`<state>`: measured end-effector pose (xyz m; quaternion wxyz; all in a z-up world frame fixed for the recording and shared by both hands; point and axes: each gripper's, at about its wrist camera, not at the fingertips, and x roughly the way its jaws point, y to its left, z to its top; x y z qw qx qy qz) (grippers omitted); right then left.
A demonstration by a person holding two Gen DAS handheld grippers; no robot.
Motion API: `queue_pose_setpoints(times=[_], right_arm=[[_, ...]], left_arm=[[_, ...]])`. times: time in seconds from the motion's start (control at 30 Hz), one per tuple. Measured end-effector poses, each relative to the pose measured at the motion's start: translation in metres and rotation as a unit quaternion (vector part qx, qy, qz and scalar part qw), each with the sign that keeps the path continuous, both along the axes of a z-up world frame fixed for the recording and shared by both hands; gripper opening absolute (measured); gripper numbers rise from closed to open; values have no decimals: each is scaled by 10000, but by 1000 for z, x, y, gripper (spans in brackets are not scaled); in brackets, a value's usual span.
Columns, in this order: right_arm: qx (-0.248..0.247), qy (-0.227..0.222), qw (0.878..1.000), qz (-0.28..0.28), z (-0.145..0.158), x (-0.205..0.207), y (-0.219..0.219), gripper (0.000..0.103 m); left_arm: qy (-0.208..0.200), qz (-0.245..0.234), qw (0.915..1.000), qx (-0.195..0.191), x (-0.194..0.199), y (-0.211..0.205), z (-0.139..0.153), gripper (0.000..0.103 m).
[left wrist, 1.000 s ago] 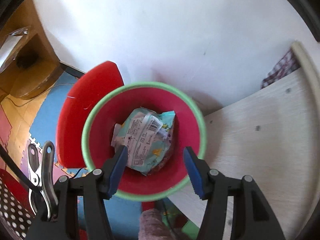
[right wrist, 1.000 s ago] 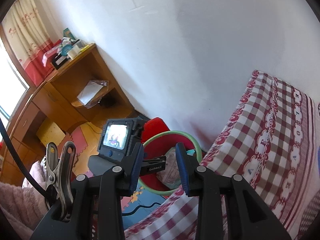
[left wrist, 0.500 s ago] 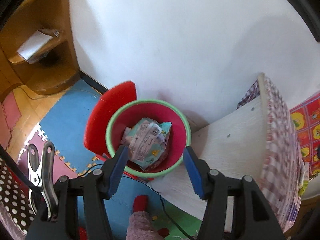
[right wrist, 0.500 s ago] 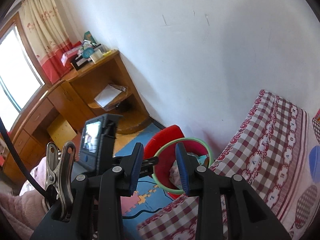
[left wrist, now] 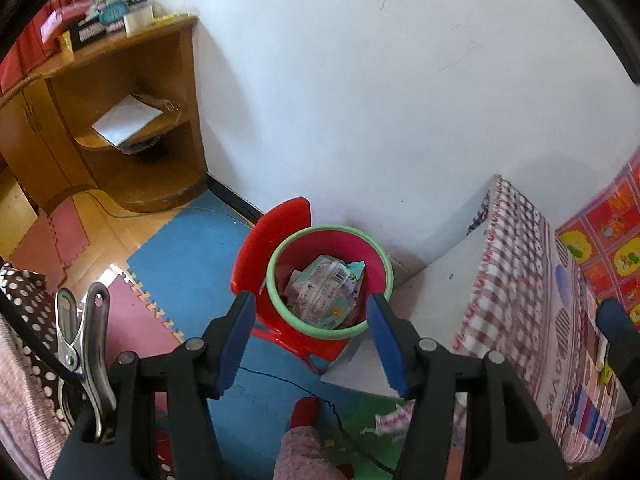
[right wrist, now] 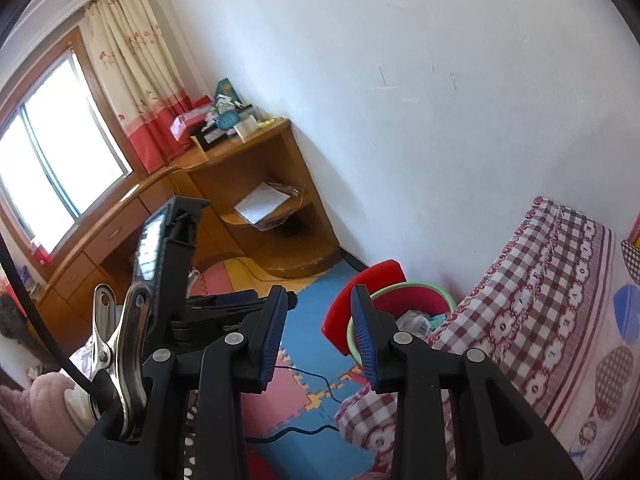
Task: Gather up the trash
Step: 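Move both open tools over the bed toward the mask and box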
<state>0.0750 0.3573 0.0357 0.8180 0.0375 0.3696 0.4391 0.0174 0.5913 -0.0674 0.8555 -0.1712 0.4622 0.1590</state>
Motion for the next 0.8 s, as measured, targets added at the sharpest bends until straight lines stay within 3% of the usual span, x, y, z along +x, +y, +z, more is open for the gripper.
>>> queue_pose_setpoints(times=[0.4,0.8], right_arm=[[195,-141,9991,-352,30,-41,-69,34],[280,-140,9936,-1081,45,-75,-153,34]], left_arm=[[-323,-388,9987,108,-45,-70,59,60],[-482,-1092,9928,73,-54,-164,81,60]])
